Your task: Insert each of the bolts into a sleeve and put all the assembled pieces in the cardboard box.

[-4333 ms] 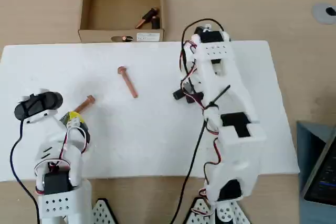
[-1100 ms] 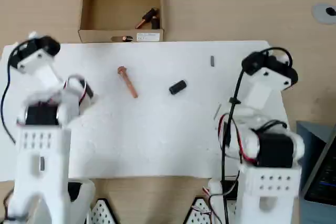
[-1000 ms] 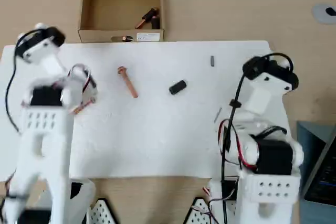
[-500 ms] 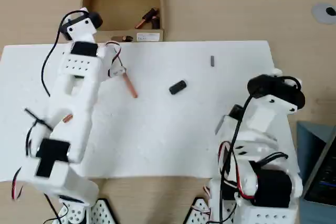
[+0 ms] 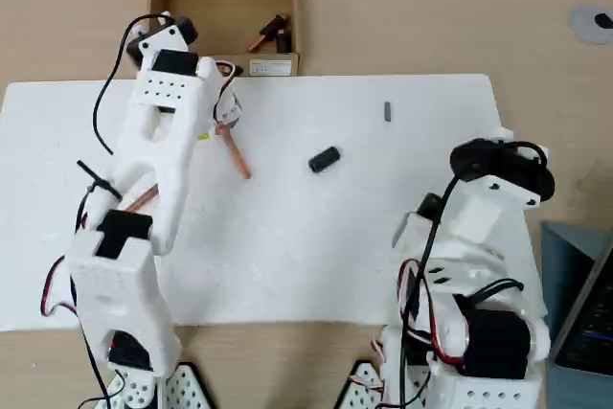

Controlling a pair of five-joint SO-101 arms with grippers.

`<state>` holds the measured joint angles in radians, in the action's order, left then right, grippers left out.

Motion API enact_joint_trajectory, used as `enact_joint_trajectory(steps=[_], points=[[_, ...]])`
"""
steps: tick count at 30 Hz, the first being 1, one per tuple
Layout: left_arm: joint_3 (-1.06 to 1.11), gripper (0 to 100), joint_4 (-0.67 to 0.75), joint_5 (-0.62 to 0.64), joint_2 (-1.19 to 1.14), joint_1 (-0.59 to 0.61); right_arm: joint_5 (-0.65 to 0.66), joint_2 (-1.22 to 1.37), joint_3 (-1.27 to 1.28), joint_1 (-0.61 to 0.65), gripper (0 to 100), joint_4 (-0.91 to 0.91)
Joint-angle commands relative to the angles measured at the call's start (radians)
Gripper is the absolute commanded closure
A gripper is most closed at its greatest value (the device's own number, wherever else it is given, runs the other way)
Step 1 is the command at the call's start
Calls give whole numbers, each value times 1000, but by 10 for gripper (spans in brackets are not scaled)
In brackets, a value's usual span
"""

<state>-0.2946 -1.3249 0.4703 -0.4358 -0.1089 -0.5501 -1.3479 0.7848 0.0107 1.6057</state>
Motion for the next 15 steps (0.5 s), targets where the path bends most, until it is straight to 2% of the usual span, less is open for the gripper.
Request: enact_joint_trajectory(steps=[1, 15], points=[[-80, 858, -3, 2, -31, -15, 11, -1, -1, -12, 989, -23], [-189, 868, 0, 5, -249, -17, 11, -1, -1, -10, 989, -23]])
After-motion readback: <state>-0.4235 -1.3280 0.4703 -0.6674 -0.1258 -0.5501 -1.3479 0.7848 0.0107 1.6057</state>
